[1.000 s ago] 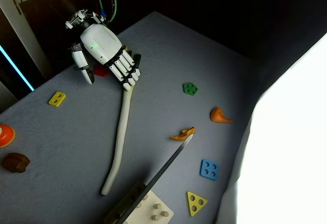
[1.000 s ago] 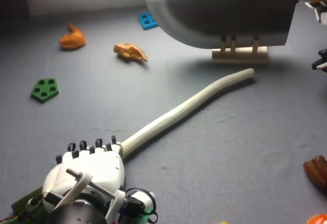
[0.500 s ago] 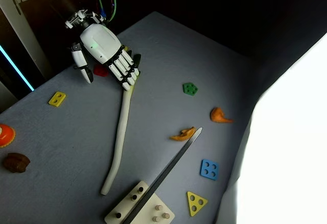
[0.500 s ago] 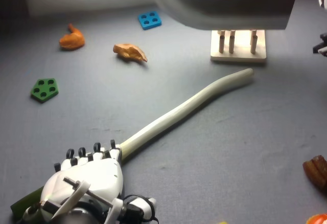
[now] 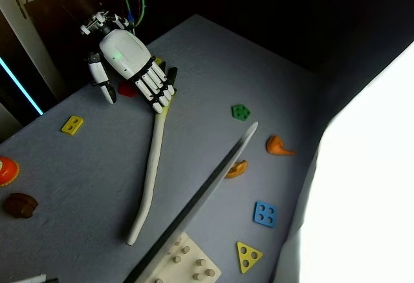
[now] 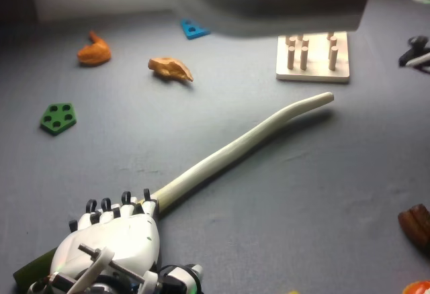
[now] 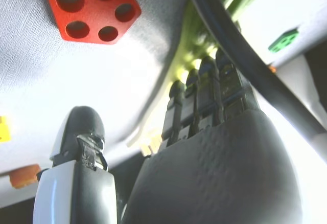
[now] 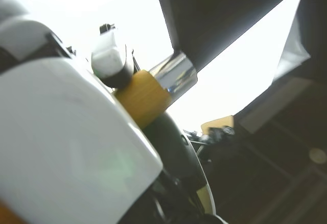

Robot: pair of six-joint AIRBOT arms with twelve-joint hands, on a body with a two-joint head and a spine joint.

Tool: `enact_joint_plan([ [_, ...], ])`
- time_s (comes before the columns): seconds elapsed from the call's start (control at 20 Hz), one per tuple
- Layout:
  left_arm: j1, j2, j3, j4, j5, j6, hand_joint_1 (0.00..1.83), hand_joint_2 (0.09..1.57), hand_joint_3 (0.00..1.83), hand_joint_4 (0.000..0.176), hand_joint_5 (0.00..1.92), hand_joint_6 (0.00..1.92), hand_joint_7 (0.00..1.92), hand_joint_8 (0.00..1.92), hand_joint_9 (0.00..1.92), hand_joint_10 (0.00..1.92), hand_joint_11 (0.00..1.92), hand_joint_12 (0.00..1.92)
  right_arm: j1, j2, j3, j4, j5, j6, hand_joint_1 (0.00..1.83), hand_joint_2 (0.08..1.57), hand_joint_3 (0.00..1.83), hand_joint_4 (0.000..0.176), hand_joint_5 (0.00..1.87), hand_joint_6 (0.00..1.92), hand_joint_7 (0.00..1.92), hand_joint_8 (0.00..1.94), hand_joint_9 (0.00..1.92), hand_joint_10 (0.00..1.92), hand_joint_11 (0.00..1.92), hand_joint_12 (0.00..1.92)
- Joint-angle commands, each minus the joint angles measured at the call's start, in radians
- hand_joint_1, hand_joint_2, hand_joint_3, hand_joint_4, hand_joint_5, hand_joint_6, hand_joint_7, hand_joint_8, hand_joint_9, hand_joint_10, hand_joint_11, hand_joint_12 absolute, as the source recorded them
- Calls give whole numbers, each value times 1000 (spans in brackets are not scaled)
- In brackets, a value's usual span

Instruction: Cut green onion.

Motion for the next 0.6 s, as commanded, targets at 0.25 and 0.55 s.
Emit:
enact_joint_plan([
  [0.25, 12, -6, -2, -14, 8, 0, 466, 1222, 3, 7, 130, 1, 119, 3, 107, 3, 0, 267, -24, 19, -103, 103, 250, -132, 1601, 725, 861, 176, 1345, 1921, 1576, 1941, 1612, 1921, 1660, 1921],
  [0.55, 12, -6, 0, -21, 0, 0, 404, 1244, 5, 5, 135, 2, 110, 4, 100, 4, 0, 225, -66, 11, -215, 221, 348, -244, 1605, 719, 867, 176, 1361, 1921, 1584, 1941, 1617, 1921, 1673, 1921],
])
